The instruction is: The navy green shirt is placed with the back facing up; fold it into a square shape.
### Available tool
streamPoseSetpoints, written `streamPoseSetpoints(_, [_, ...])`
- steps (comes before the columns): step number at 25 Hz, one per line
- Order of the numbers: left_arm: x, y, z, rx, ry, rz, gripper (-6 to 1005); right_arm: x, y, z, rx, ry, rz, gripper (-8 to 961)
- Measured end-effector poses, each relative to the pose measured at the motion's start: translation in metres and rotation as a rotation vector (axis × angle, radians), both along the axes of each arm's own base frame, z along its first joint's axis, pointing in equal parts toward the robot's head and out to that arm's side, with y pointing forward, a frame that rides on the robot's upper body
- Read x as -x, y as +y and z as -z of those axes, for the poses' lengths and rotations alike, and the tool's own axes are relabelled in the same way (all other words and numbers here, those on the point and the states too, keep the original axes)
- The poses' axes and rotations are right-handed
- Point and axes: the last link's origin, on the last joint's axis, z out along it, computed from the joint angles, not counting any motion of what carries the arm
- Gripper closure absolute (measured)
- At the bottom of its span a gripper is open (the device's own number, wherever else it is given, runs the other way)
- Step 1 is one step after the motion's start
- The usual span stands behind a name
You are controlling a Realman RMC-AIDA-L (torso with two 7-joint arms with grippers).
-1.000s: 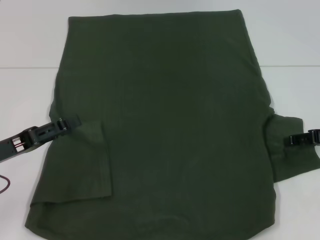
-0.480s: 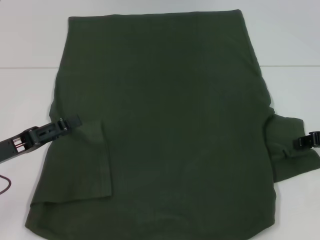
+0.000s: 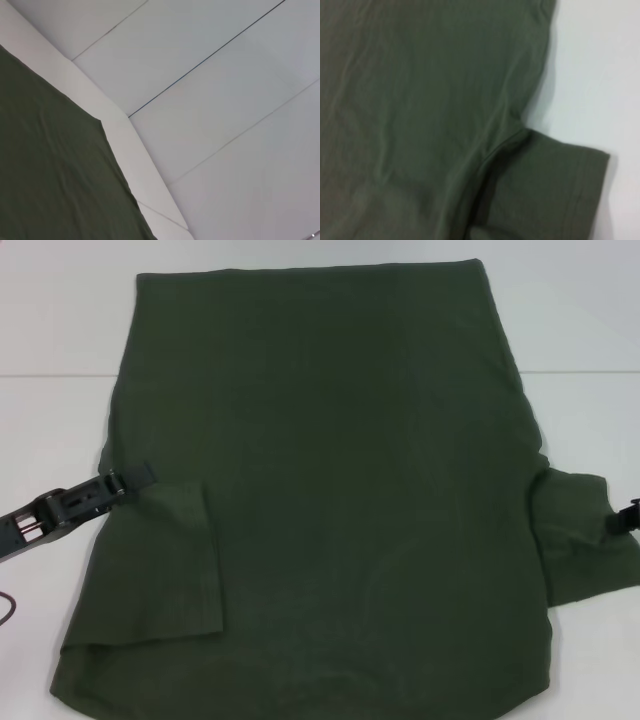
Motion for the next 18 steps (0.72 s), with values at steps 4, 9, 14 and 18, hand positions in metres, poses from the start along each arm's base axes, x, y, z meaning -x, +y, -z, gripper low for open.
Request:
streamPoseSetpoints(4, [0.002,-0.003,-0.003,-0.013,-0.012,-0.004,112,-0.002,0.002,-0.009,-0.022,-0.041,0.007,928])
streamPoseSetpoints(9, [0.003,-0.007,-0.007,-0.028,-0.031,-0.003,112,-0.008,0.006,-0.021,-0.075,-0.105,0.026,941])
streamPoseSetpoints(14, [0.004,-0.011,-0.012,-0.043,-0.047,0.000,111,-0.010,0.007,-0.026,-0.087,-0.125,0.040,936])
streamPoseSetpoints(18, [0.004,-0.013,-0.013,-0.048,-0.056,0.003,111,-0.010,0.009,-0.033,-0.100,-0.130,0.046,932])
